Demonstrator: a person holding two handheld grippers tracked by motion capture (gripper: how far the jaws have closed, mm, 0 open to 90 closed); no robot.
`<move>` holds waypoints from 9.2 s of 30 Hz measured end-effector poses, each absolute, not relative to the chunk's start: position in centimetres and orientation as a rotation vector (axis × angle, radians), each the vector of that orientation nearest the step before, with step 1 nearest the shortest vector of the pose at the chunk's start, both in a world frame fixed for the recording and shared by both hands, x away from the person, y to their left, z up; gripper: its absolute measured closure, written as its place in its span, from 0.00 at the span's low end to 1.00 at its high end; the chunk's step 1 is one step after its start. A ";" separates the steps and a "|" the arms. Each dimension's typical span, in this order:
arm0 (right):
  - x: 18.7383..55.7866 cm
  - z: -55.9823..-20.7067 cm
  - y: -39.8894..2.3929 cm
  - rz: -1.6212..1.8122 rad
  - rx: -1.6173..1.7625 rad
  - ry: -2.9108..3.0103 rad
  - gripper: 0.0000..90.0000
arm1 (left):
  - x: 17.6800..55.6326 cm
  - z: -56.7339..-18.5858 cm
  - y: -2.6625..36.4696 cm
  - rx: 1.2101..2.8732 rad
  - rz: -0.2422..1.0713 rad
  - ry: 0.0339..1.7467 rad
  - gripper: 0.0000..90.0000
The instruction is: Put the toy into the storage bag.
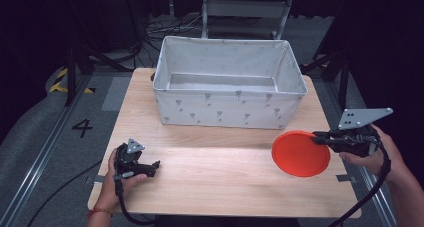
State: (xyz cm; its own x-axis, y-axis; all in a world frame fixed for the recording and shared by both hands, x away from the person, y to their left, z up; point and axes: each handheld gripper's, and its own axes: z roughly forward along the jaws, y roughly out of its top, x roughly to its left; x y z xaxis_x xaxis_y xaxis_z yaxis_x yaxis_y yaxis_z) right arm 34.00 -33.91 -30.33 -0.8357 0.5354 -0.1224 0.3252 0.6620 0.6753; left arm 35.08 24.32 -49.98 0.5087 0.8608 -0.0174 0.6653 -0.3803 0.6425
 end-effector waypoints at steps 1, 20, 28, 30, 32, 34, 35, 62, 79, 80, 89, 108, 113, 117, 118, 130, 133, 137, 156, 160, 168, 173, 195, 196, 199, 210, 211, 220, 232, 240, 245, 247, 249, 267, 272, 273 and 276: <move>34.0 -29.9 -34.0 0.945 0.672 2.568 0.92 | 35.1 -50.0 24.3 2.162 0.431 1.242 0.01; 35.6 -24.8 -34.0 0.944 0.632 2.508 0.92 | 35.0 -50.0 24.3 2.155 0.439 1.252 0.01; 36.5 -23.1 -33.6 0.936 0.598 2.508 0.92 | 35.0 -50.0 24.3 2.152 0.439 1.253 0.01; 36.7 -22.6 -33.5 0.938 0.596 2.500 0.92 | 35.0 -50.0 24.3 2.156 0.436 1.254 0.01; 36.8 -22.2 -33.5 0.944 0.593 2.493 0.92 | 35.0 -50.0 24.3 2.156 0.435 1.255 0.01; 37.0 -21.4 -33.3 0.956 0.590 2.479 0.92 | 35.0 -50.0 24.3 2.156 0.435 1.255 0.01; 37.1 -21.2 -33.2 0.958 0.587 2.474 0.92 | 35.0 -50.0 24.3 2.156 0.435 1.255 0.01; 48.0 -16.7 -30.3 0.953 0.627 2.355 0.92 | 34.9 -50.0 24.3 2.149 0.435 1.254 0.01; 53.2 -19.9 -29.0 0.942 0.577 2.386 0.92 | 34.9 -50.0 24.3 2.149 0.436 1.254 0.01; 53.5 -20.2 -28.9 0.950 0.569 2.401 0.92 | 34.9 -50.0 24.3 2.149 0.436 1.254 0.01; 54.9 -22.2 -28.5 0.918 0.523 2.472 0.92 | 34.9 -50.0 24.3 2.149 0.436 1.255 0.01; 55.0 -25.3 -24.8 0.679 0.288 2.736 0.92 | 34.9 -50.0 24.3 2.149 0.436 1.254 0.01; 55.1 -26.1 -24.1 0.608 0.263 2.784 0.92 | 34.9 -50.0 24.3 2.149 0.436 1.254 0.01; 55.3 -26.7 -23.7 0.570 0.261 2.812 0.92 | 34.9 -50.0 24.3 2.149 0.436 1.254 0.01; 55.3 -26.8 -23.6 0.564 0.265 2.817 0.92 | 34.9 -50.0 24.3 2.149 0.435 1.254 0.01; 55.7 -28.3 -22.4 0.432 0.240 2.882 0.92 | 34.9 -50.0 24.3 2.149 0.436 1.254 0.01; 55.8 -28.6 -22.2 0.394 0.247 2.896 0.92 | 34.9 -50.0 24.3 2.149 0.438 1.253 0.01; 56.0 -29.0 -22.0 0.350 0.248 2.907 0.92 | 34.9 -50.0 24.3 2.149 0.436 1.254 0.01; 56.1 -30.8 -21.3 0.248 0.275 2.940 0.90 | 35.0 -50.0 24.4 2.164 0.426 1.236 0.01; 55.8 -30.6 -21.5 0.323 0.293 2.916 0.86 | 35.0 -50.0 24.3 2.160 0.430 1.236 0.01; 55.2 -29.7 -22.4 0.496 0.359 2.844 0.81 | 35.0 -50.0 24.3 2.157 0.432 1.238 0.01; 54.3 -29.2 -23.0 0.625 0.452 2.743 0.67 | 34.9 -50.0 24.3 2.155 0.430 1.239 0.01; 49.8 -27.8 -27.5 0.827 0.798 2.362 0.28 | 34.9 -50.0 24.3 2.156 0.429 1.236 0.01; 49.7 -27.7 -27.8 0.810 0.830 2.358 0.28 | 34.9 -50.0 24.3 2.157 0.429 1.236 0.01; 49.2 -27.6 -28.3 0.788 0.853 2.342 0.27 | 34.9 -50.0 24.3 2.156 0.429 1.236 0.01; 46.3 -27.4 -30.0 0.734 0.879 2.326 0.25 | 34.9 -50.0 24.3 2.155 0.430 1.238 0.01; 46.0 -27.4 -30.2 0.718 0.881 2.331 0.25 | 34.9 -50.0 24.3 2.156 0.430 1.237 0.01; 44.0 -28.5 -31.3 0.709 0.861 2.356 0.25 | 34.9 -50.0 24.3 2.155 0.430 1.238 0.01; 42.0 -31.3 -32.5 0.621 0.858 2.368 0.25 | 34.9 -50.0 24.3 2.155 0.432 1.245 0.01; 40.6 -33.4 -33.1 0.601 0.853 2.379 0.25 | 34.9 -50.0 24.3 2.153 0.435 1.248 0.01; 39.9 -35.1 -33.2 0.578 0.849 2.412 0.25 | 34.9 -50.0 24.3 2.152 0.434 1.250 0.01; 39.6 -36.0 -33.4 0.553 0.848 2.428 0.25 | 34.9 -50.0 24.3 2.152 0.434 1.250 0.01; 39.3 -36.8 -33.5 0.541 0.845 2.443 0.25 | 34.9 -50.0 24.3 2.152 0.434 1.250 0.01; 36.4 -42.0 -34.9 0.532 0.828 2.475 0.25 | 34.8 -50.0 24.3 2.149 0.436 1.252 0.01; 35.3 -43.4 -35.5 0.573 0.819 2.474 0.25 | 34.8 -50.0 24.3 2.150 0.436 1.252 0.01; 35.0 -43.7 -35.7 0.585 0.816 2.469 0.24 | 34.8 -50.0 24.3 2.149 0.437 1.252 0.01; 34.7 -44.2 -36.1 0.636 0.823 2.480 0.22 | 34.8 -50.0 24.3 2.149 0.437 1.253 0.01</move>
State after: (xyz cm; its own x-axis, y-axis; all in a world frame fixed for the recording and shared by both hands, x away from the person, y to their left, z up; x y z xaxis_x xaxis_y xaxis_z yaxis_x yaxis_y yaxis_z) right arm 34.74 -36.06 -44.19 -0.7214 0.6394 -0.2659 0.4327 0.7160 0.5479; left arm 34.83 24.26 -50.01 0.4987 0.8666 -0.0194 0.6666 -0.3691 0.6476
